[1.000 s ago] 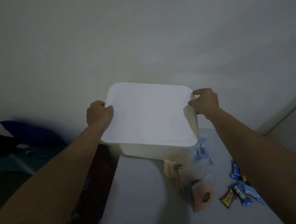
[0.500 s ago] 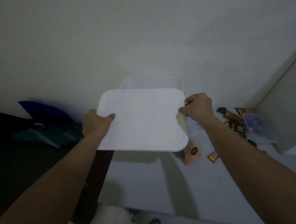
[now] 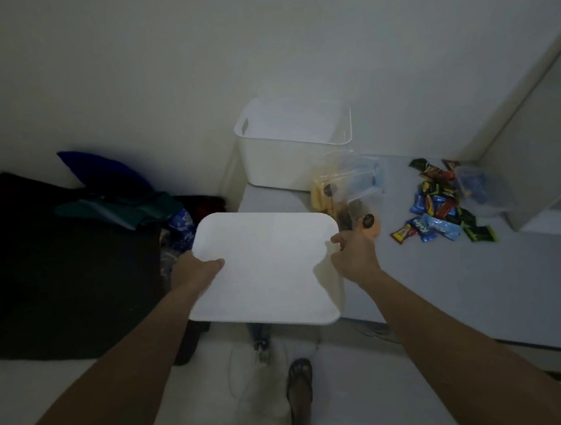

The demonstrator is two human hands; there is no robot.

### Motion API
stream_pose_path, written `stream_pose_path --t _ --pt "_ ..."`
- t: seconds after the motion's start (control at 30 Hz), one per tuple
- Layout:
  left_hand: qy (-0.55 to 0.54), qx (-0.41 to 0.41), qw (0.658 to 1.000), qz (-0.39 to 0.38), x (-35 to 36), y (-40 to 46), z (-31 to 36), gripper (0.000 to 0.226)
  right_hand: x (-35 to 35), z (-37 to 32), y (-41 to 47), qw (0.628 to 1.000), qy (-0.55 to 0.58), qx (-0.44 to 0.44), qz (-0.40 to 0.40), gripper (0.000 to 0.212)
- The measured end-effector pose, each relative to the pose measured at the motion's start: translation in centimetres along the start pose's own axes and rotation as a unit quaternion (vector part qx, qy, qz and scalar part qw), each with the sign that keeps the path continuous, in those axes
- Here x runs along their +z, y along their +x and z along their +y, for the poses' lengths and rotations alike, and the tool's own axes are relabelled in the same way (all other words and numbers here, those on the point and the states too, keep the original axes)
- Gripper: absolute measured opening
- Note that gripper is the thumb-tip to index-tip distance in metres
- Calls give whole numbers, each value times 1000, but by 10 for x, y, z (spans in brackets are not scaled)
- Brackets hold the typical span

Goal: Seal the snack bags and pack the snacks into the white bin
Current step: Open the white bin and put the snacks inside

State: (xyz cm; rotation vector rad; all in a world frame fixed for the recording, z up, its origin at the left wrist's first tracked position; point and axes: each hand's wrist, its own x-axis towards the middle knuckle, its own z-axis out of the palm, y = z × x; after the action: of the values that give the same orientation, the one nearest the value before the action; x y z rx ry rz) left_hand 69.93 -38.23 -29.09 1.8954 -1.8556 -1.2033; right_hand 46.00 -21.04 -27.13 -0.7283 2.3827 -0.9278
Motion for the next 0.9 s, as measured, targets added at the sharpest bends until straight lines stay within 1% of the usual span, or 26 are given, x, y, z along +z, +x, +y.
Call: stream_pose_path --t 0.13,0.27,0.37,0.47,0.63,0.73,0.8,0.83,0.87,0.9 --pt "8 12 999 -51 16 -2 -5 67 6 28 1 998 19 55 -19 33" --pt "-3 32 995 -94 32 8 -1 77 10 50 12 992 46 114 -15 39" --pt "-5 28 993 -115 43 19 1 81 15 62 21 990 52 132 -22 40" --pt "18 21 994 -107 56 30 1 81 21 71 28 989 46 139 -37 41" --pt "90 8 991 -100 72 42 2 80 25 79 40 986 37 144 -80 56" --pt "136 -8 986 -98 83 51 5 75 19 83 52 982 60 144 -103 61" --pt "163 -30 983 -80 90 54 14 67 13 82 61 982 47 142 -117 58" --pt "177 -30 982 -65 93 52 23 63 10 79 66 984 28 136 -114 53" --pt "198 -17 979 -49 96 49 35 60 6 75 72 988 3 121 -94 45" --pt "219 11 975 -33 100 45 49 57 0 68 77 993 -28 103 -49 34"
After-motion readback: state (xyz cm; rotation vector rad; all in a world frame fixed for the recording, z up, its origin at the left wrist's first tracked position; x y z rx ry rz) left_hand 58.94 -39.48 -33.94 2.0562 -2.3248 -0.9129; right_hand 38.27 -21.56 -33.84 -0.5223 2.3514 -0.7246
